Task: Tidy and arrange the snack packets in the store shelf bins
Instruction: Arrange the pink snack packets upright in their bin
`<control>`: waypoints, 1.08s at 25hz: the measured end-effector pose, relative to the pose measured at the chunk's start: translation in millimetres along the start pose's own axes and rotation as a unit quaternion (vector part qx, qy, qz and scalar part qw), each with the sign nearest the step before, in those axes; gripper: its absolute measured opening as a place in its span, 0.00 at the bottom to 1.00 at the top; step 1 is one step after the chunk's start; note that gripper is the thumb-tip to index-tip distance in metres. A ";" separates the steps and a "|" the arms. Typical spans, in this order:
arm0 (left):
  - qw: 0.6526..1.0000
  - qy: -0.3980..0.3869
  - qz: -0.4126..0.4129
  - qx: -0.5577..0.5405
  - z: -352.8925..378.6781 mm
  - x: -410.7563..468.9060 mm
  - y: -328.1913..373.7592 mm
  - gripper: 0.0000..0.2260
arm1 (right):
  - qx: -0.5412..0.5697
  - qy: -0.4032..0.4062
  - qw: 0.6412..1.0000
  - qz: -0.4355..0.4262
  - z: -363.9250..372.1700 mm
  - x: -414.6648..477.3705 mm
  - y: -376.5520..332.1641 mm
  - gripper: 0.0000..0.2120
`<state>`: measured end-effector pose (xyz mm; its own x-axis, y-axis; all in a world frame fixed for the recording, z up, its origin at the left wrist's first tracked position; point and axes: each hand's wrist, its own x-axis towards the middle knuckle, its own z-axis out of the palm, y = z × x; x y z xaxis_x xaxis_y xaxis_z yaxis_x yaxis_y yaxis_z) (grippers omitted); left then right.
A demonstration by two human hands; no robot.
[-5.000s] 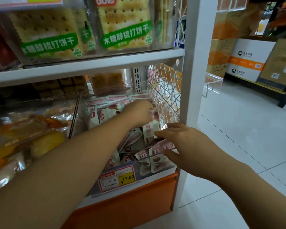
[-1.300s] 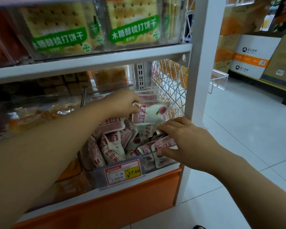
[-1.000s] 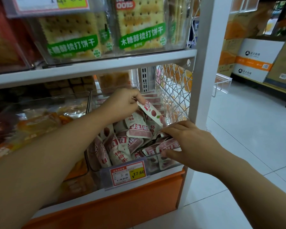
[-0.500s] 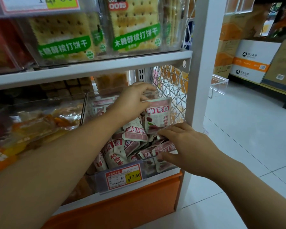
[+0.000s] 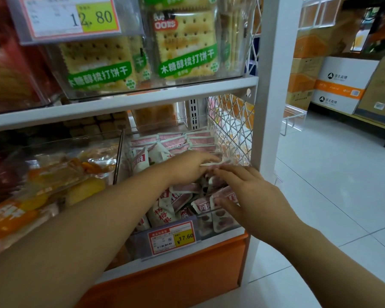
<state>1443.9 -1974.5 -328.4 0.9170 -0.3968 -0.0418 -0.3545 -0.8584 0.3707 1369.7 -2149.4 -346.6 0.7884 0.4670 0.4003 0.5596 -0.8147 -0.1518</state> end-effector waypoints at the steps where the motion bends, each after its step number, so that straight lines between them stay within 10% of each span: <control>1: 0.999 0.030 -0.006 -0.039 -4.9 -5.2 3.6 0.16 | -0.008 0.040 0.999 0.004 1.9 0.5 0.7 0.25; 5: 0.979 0.109 -0.045 -0.164 -23.6 -49.0 17.1 0.13 | -0.018 0.104 0.994 -0.031 5.1 5.4 4.2 0.17; 12: 0.993 -0.005 -0.109 0.039 9.0 -72.0 40.9 0.11 | -0.044 0.026 0.998 0.044 -7.7 1.9 6.0 0.11; 27: 0.981 0.042 -0.119 -0.147 7.3 -90.3 45.3 0.15 | -0.037 -0.035 0.991 0.126 -26.4 -11.4 -8.6 0.13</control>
<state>1343.7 -1980.0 -314.6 0.9837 -0.1578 -0.0865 -0.0723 -0.7870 0.6127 1349.2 -2156.8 -326.0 0.9177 0.2662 0.2949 0.3246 -0.9303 -0.1706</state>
